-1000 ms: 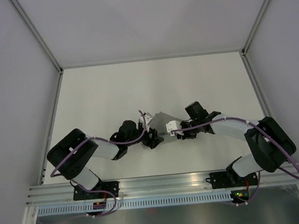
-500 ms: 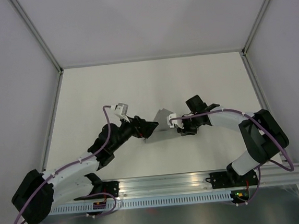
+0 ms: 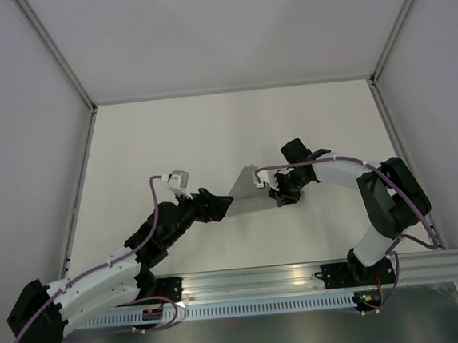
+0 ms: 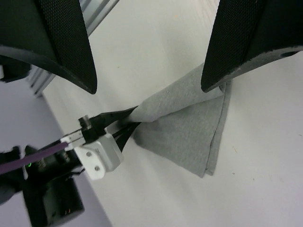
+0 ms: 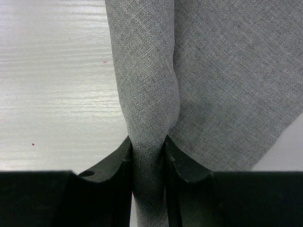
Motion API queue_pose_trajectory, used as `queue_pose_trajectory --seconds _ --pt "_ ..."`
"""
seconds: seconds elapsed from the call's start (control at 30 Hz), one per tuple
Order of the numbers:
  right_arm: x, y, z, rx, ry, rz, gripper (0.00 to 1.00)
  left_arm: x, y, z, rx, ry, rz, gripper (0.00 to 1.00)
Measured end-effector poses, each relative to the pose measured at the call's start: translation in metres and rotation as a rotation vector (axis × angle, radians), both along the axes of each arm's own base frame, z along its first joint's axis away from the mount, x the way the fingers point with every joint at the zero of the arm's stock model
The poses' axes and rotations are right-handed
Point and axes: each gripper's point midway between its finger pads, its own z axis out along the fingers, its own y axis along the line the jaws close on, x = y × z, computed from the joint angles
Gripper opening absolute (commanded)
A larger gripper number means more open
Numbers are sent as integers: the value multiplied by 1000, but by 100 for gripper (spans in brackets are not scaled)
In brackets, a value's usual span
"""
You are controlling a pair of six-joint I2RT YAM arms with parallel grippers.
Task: Fold the napkin, place the utensils inside, and roll it up
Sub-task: Roll the napkin at the center of the board.
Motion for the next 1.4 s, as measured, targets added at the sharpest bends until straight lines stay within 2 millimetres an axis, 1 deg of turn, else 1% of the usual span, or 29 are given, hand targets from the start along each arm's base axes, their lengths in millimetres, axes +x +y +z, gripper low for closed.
queue_pose_trajectory --seconds 0.07,0.1,0.13,0.2,0.27,0.33,0.4,0.53,0.73,0.9,1.0,1.1,1.2,1.3,1.33,1.4 --pt "1 0 0 -3 33 3 10 4 -17 -4 119 -15 -14 91" --pt "1 0 0 -4 54 2 10 9 -27 -6 189 -39 -9 89" --pt "2 0 0 -3 75 3 10 2 -41 -10 234 -59 -47 88" --pt "4 -1 0 -2 119 1 10 1 -61 -22 346 -110 -79 88" --pt "5 -1 1 0 172 -3 10 2 -71 -41 449 -162 -99 88" --pt "7 -2 1 -2 223 -6 11 4 -75 -60 556 -215 -119 88" --pt "8 -2 1 -5 267 -9 11 5 -79 -71 642 -286 -145 88" --pt "8 -3 1 -11 340 -9 11 7 -91 -77 759 -443 -215 90" --pt "9 -1 1 -19 437 -15 11 7 -113 -90 897 -604 -354 91" --pt "8 -1 1 -19 485 -20 11 7 -126 -106 989 -686 -451 90" --pt "5 -2 1 -22 510 -22 11 10 -132 -114 1031 -719 -480 89" --pt "1 -3 1 -24 545 -26 11 12 -135 -122 1062 -740 -493 88" --pt "-6 -4 1 -31 591 -32 11 15 -138 -124 1071 -752 -494 84" --pt "-11 -6 1 -41 630 -37 11 18 -140 -125 1074 -756 -493 77" --pt "-13 -6 1 -44 641 -37 11 19 -141 -126 1071 -756 -494 71" --pt "-17 -8 2 -52 660 -39 11 21 -140 -127 1072 -751 -500 66"
